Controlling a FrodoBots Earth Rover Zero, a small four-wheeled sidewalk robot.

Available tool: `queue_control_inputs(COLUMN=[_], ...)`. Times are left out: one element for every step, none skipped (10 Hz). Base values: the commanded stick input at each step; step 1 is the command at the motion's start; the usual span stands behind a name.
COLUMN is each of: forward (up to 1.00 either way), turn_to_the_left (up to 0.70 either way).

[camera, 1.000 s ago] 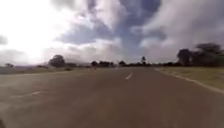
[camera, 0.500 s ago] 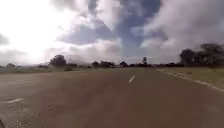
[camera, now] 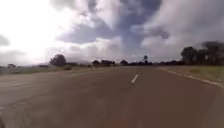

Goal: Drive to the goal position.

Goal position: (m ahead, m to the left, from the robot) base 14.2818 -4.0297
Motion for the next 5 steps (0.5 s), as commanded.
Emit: queue_control_inputs(forward=[1.0, 1.0, 1.0, 1.0, 1.0], turn_to_the_left=[-0.4, -0.4, -0.4, -0.4, -0.4])
